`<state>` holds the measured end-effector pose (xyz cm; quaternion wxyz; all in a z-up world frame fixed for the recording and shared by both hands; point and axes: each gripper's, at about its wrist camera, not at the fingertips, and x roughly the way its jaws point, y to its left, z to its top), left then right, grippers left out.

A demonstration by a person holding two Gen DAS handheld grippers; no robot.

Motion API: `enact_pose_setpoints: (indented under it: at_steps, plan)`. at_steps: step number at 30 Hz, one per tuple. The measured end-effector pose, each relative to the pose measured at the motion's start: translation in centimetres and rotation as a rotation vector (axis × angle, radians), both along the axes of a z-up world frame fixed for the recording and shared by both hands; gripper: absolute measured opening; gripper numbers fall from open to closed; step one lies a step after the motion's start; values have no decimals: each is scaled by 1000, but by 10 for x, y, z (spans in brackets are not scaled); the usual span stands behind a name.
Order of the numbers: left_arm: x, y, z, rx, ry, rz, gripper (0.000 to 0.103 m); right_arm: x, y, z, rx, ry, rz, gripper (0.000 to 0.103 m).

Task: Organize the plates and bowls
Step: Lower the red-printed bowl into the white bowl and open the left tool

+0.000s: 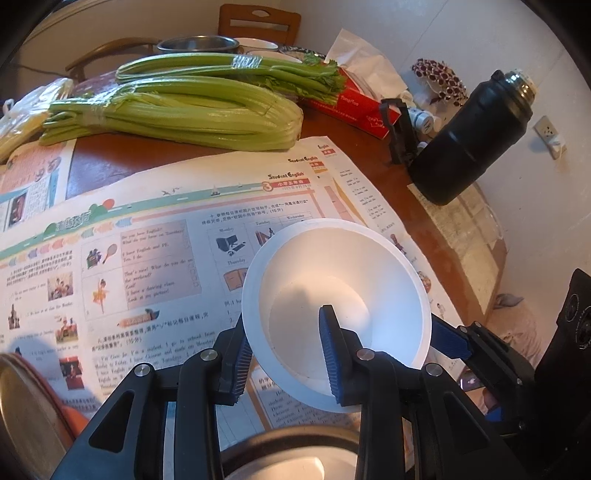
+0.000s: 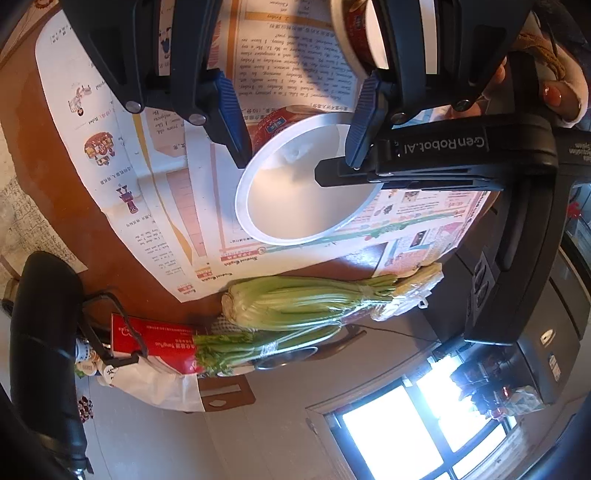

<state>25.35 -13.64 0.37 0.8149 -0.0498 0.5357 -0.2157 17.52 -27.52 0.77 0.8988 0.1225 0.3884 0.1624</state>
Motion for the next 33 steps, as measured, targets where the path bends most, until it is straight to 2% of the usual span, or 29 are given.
enact_pose_setpoints:
  at_steps: [6, 33]
  plan:
    - [-17, 6, 13, -7, -40, 8, 34, -14, 5, 12, -2, -33, 16, 53]
    - [-72, 49, 46, -30, -124, 59, 35, -57, 38, 44, -20, -105, 106, 53]
